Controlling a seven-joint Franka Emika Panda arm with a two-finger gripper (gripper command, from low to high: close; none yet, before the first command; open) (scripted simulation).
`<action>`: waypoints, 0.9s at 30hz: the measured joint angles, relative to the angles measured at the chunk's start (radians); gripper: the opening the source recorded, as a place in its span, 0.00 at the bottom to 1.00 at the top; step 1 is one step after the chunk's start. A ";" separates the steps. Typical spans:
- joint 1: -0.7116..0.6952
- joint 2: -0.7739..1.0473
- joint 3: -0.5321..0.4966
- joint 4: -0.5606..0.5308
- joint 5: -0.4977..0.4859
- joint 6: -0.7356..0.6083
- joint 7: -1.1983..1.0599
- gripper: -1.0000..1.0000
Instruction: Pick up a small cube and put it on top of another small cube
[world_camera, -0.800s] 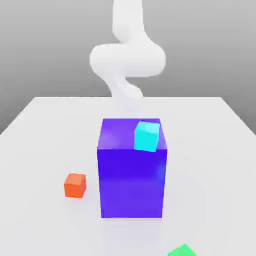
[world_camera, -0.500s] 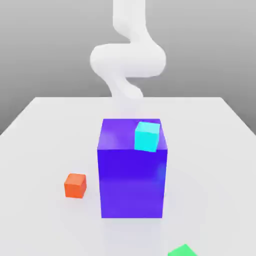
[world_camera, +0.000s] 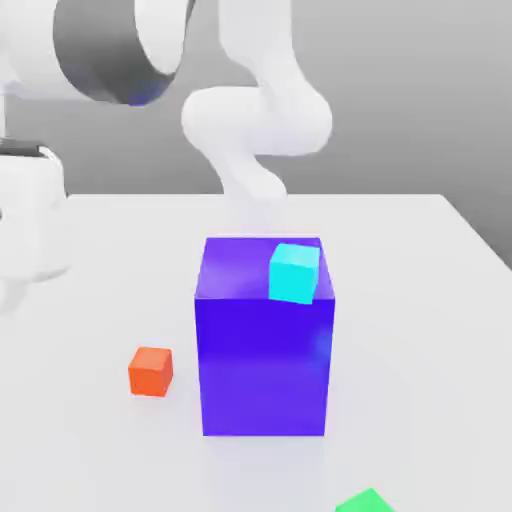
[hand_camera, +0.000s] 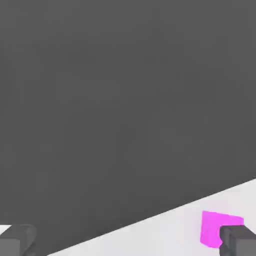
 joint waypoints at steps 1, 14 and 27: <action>-0.012 0.037 -0.003 0.008 0.010 0.005 -0.010 0.50; -0.174 0.498 0.026 0.116 0.119 0.153 -0.108 0.00; -0.070 0.341 0.019 0.051 0.065 0.059 -0.046 0.00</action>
